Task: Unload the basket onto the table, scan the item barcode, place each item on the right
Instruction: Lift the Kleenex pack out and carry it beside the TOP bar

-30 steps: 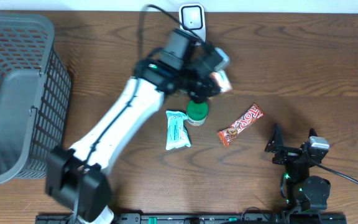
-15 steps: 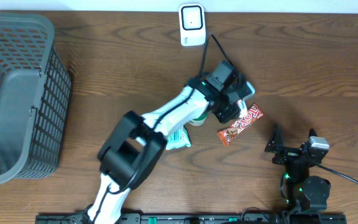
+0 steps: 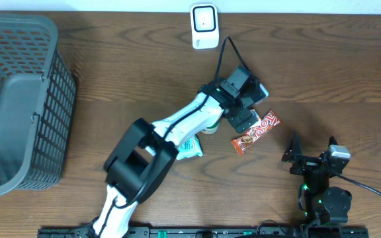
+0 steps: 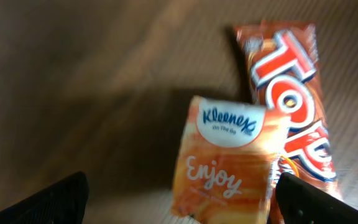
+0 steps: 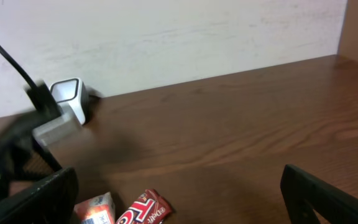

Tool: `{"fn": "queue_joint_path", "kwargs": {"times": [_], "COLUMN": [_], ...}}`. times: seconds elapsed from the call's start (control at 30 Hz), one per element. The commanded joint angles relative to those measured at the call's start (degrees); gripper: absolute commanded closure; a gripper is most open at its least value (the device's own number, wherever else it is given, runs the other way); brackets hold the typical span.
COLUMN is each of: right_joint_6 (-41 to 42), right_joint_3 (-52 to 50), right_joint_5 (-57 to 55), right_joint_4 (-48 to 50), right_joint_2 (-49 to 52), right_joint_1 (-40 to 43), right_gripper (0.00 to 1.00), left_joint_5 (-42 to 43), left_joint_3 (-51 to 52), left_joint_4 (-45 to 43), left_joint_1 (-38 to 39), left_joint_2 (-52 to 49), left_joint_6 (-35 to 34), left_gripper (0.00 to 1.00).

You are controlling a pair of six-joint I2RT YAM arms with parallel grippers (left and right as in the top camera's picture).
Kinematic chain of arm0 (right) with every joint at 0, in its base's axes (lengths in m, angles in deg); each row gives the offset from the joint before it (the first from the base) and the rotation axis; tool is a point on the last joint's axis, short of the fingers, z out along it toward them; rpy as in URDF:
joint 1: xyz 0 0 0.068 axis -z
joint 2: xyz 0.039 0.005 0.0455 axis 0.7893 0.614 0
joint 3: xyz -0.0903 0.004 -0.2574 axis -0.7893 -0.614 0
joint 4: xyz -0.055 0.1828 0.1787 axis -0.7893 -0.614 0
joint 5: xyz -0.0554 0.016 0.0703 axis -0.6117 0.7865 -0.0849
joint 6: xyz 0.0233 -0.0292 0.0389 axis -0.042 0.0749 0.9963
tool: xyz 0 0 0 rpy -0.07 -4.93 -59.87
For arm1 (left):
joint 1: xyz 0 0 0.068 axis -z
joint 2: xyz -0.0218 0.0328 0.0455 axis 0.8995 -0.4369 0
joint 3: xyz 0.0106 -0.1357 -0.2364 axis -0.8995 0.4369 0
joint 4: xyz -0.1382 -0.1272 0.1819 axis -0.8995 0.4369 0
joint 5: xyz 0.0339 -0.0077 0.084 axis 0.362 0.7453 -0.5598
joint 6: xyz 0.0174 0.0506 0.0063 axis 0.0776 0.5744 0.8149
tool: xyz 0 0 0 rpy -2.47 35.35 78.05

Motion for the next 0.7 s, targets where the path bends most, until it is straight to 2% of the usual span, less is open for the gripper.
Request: {"fn": "queue_joint_path", "kwargs": {"times": [0.0, 0.13, 0.2, 0.37, 0.47, 0.53, 0.63, 0.67], "right_joint_6": [-0.8, -0.8, -0.8, -0.8, -0.8, -0.8, -0.8, -0.8], "right_joint_3": [-0.1, -0.1, -0.1, -0.1, -0.1, -0.1, -0.1, -0.1], "right_joint_5": [0.1, 0.1, 0.1, 0.1, 0.1, 0.1, 0.1, 0.1], "right_joint_4": [-0.2, -0.2, -0.2, -0.2, -0.2, -0.2, -0.2, -0.2], "right_joint_2": [-0.3, -0.3, -0.3, -0.3, -0.3, -0.3, -0.3, -0.3], "right_joint_1": [-0.5, -0.5, -0.5, -0.5, -0.5, -0.5, -0.5, -0.5], "right_gripper": [0.01, 0.01, 0.01, 0.01, 0.01, 0.01, 0.01, 0.01], "left_joint_5": [-2.4, -2.3, -2.1, -2.0, -2.0, -1.6, 3.2, 7.1], "left_joint_3": [-0.3, -0.3, -0.3, 0.0, 0.1, 0.1, 0.2, 0.2], "left_joint_4": [-0.8, -2.8, -3.0, -2.9, -2.9, -3.1, -3.0, -3.1], "left_joint_1": [-0.2, -0.3, -0.3, -0.3, -0.3, -0.3, -0.2, -0.2], "left_joint_2": [4.3, 4.5, 4.5, 4.4, 4.2, 3.8, 2.7, 1.7], "left_joint_6": [0.1, -3.4, -4.8, -6.4, -6.8, -8.8, -9.4, -9.3], "left_gripper": [0.04, 0.05, 0.2, 0.7, 0.86, 0.92, 0.92, 0.92]}}
